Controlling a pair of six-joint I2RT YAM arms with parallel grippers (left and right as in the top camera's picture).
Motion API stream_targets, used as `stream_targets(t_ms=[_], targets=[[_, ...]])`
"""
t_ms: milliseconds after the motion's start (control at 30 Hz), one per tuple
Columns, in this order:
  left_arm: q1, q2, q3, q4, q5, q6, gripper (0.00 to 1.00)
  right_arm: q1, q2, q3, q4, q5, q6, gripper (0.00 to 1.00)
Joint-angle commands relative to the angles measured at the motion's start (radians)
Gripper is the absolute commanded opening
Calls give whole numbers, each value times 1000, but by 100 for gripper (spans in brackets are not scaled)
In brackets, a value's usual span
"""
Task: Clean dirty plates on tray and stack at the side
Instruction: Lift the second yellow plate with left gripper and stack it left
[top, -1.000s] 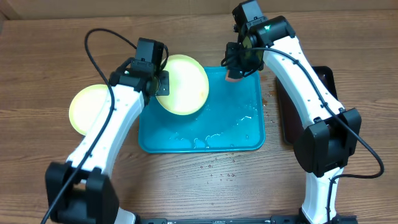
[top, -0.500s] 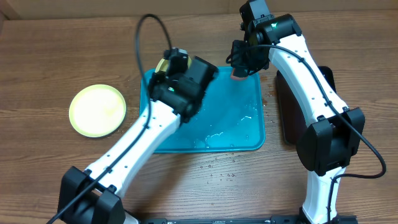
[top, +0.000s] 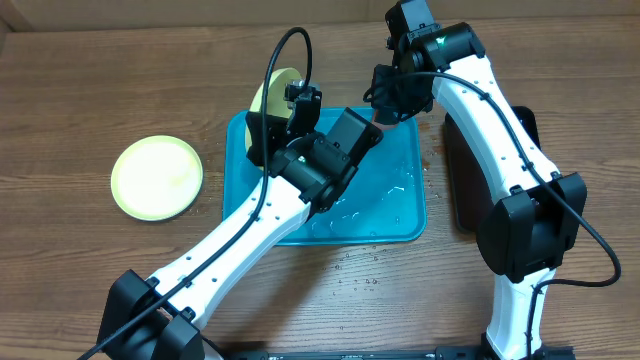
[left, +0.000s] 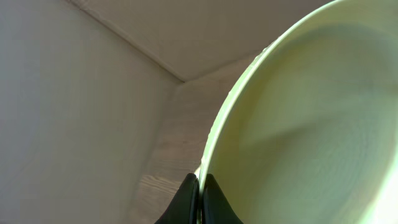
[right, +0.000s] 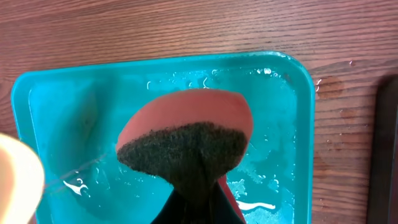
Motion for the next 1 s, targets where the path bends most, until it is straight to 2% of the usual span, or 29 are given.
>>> stream_targets(t_ms=[0,133,233,367,433,533,633,800,967], targets=[[-14,-11,13,-6,-90,-34,4,-4,-5,8,-2,10,4,4],[-24,-11,13,-74,-35,-138,4,-4,-5,8,-14,10,3,4],[-26,-13,14,-172,85,-232,4,-6,-5,8,-12,10,3,4],[-17,-32,14,-352,272,-451,4,-7,-5,8,-6,10,3,4],[2,-60,14,-393,364,-505,4,-7,-5,8,-7,10,3,4],[41,-124,14,-393,468,-499,4,-7,-5,8,-9,10,-1,4],[107,-212,14,-380,609,-444,4,-7,-5,8,-9,10,-5,4],[290,-337,14,-354,875,-300,4,-7,-5,8,-10,10,-5,4],[516,-379,13,-358,1080,-166,4,-7,-5,8,-9,8,-5,4]])
